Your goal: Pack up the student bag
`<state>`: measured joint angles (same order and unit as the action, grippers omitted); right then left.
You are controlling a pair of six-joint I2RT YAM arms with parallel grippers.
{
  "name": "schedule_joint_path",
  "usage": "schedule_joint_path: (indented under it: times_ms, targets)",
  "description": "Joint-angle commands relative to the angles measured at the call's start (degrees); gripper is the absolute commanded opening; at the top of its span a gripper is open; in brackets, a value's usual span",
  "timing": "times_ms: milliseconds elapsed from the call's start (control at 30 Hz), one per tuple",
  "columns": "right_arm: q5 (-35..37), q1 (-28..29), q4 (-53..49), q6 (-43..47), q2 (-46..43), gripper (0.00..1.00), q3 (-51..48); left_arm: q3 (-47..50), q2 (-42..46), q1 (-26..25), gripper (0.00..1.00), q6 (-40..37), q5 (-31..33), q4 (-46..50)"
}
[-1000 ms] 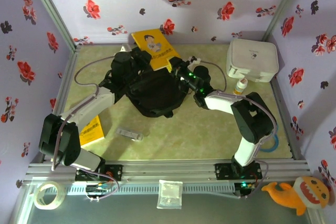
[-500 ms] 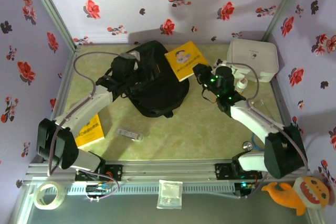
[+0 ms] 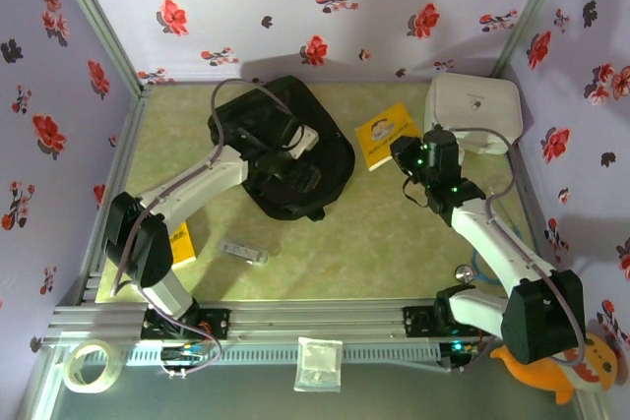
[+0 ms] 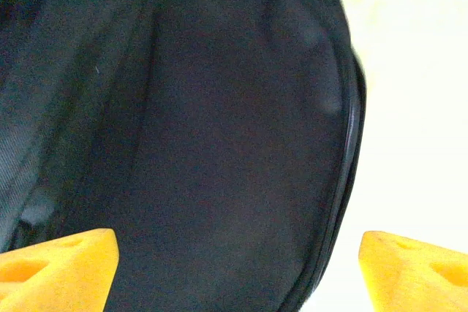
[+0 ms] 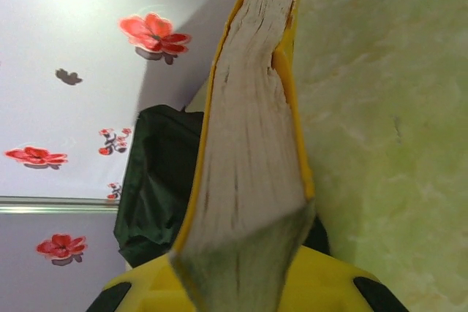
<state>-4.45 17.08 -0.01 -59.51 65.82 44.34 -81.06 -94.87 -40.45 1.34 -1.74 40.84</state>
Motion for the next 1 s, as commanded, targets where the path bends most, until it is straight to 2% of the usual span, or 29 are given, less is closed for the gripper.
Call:
schedule_joint_path:
  times_ms: [0,133,267,500,667,967]
  targets:
    - [0.9,-0.2,2.4,1.3,-1.4,0.11,0.2,-0.6,0.8,-0.8,0.82,-10.5,-0.6,8.6]
    - [0.5,-0.2,2.5,0.7,-0.5,0.11,0.3,1.0,1.2,-1.7,0.72,-13.4,-1.7,10.6]
    - [-0.2,-0.2,2.7,0.2,0.3,0.11,0.4,0.5,-0.9,-2.9,0.57,-14.4,-4.0,11.4]
    - [-0.3,-0.2,1.8,0.2,0.0,0.11,0.3,-0.1,-4.0,-3.6,0.53,-15.4,-3.9,13.1]
    - [-0.4,-0.3,2.5,-0.2,0.1,0.11,-0.3,-1.6,-8.0,-5.0,0.44,-15.7,2.9,15.5]
    - [-0.2,-0.3,1.1,-0.3,0.2,0.12,0.0,-4.5,-11.4,-5.6,0.31,-15.1,8.0,15.8]
